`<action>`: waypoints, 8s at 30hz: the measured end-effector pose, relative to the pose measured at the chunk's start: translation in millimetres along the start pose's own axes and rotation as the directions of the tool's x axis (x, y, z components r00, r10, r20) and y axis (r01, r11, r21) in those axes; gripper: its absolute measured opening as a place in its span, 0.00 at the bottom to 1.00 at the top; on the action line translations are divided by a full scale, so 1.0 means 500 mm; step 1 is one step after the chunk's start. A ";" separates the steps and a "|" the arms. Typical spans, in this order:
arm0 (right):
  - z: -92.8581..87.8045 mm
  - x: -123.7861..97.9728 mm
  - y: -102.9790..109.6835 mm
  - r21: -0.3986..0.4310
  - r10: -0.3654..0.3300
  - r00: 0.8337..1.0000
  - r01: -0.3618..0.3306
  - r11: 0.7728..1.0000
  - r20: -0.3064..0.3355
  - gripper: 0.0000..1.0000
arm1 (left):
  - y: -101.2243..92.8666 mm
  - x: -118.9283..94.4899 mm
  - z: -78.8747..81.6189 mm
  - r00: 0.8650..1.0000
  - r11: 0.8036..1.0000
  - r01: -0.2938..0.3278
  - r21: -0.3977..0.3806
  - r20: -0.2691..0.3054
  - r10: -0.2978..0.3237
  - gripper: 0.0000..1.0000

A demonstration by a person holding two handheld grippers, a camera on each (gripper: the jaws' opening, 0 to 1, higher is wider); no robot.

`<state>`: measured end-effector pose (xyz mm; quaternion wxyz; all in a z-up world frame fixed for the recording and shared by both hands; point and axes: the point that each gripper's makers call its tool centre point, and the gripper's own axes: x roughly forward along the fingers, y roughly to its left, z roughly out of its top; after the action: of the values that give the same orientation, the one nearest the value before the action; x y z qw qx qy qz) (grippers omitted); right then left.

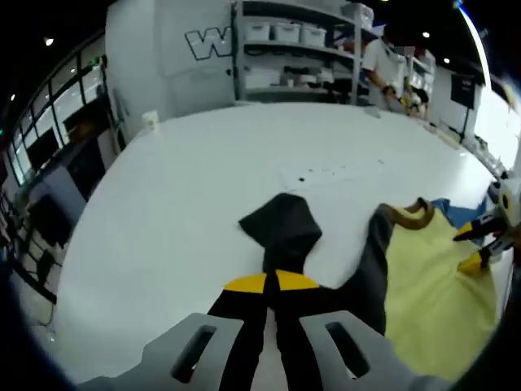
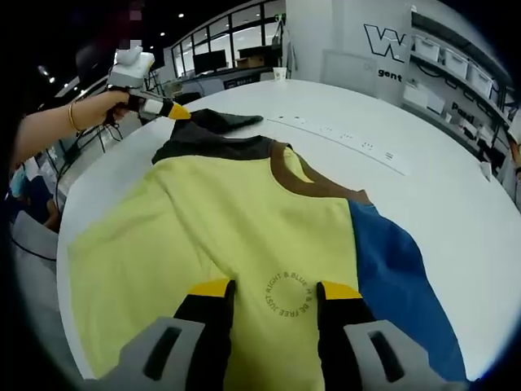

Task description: Fold the garment on the visible template until the final outline fits inside the template.

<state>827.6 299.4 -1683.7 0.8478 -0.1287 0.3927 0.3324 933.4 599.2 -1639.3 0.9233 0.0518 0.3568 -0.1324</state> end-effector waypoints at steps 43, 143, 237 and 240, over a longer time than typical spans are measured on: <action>0.002 0.003 -0.013 -0.007 -0.009 1.000 0.009 1.000 0.014 0.33 | 0.204 -0.037 -0.073 0.988 0.986 -0.140 0.095 -0.051 0.146 0.28; -0.002 -0.046 0.045 -0.122 -0.042 0.997 0.049 0.991 0.059 0.43 | 0.253 -0.324 -0.314 0.990 0.944 -0.135 0.300 -0.004 0.143 0.39; -0.039 -0.170 0.149 -0.021 -0.067 0.987 0.071 0.997 0.147 0.60 | 0.153 -0.240 -0.222 0.994 0.982 -0.107 0.153 -0.010 0.110 0.45; -0.045 -0.176 0.161 -0.013 -0.060 0.987 0.063 0.998 0.152 0.63 | 0.121 -0.249 -0.218 0.997 0.987 -0.080 0.137 0.002 0.080 0.48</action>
<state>719.5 308.0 -1629.1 0.8838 -0.1226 0.3200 0.3184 791.6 703.6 -1636.0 0.9214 0.1294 0.3464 -0.1193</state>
